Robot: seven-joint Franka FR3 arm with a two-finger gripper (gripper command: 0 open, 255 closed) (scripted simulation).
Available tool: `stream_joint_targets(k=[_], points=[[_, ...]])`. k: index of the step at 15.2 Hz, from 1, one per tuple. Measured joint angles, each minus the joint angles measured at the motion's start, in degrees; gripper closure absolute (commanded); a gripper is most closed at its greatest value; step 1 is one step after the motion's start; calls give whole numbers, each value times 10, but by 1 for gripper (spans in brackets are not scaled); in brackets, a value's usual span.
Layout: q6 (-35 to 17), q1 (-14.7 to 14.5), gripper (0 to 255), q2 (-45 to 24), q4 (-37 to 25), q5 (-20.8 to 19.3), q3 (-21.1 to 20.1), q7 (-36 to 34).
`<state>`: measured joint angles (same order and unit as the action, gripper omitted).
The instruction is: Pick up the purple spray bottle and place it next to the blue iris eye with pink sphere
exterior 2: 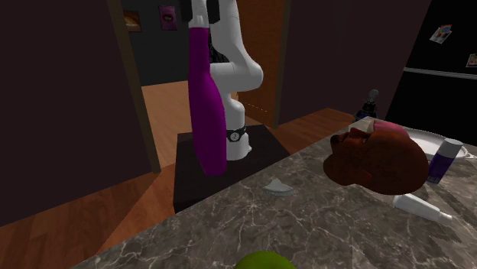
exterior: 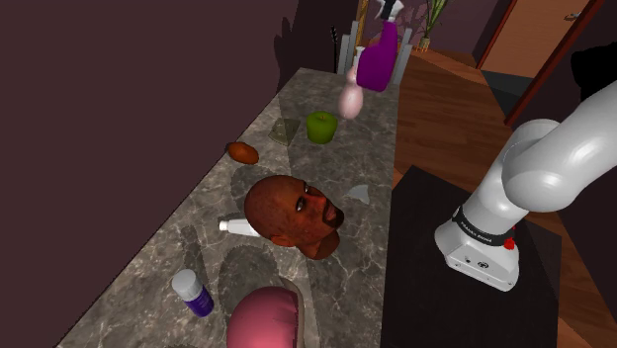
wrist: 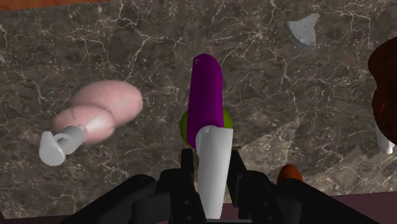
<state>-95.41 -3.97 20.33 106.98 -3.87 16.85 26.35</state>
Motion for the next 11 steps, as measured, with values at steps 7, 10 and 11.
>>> stream_joint_targets(k=[7,10,11], points=[[56,-3,255,-22,-77,6,1,3],[80,-4,255,-33,-112,9,2,5],[89,-4,255,-38,-126,10,2,5]])
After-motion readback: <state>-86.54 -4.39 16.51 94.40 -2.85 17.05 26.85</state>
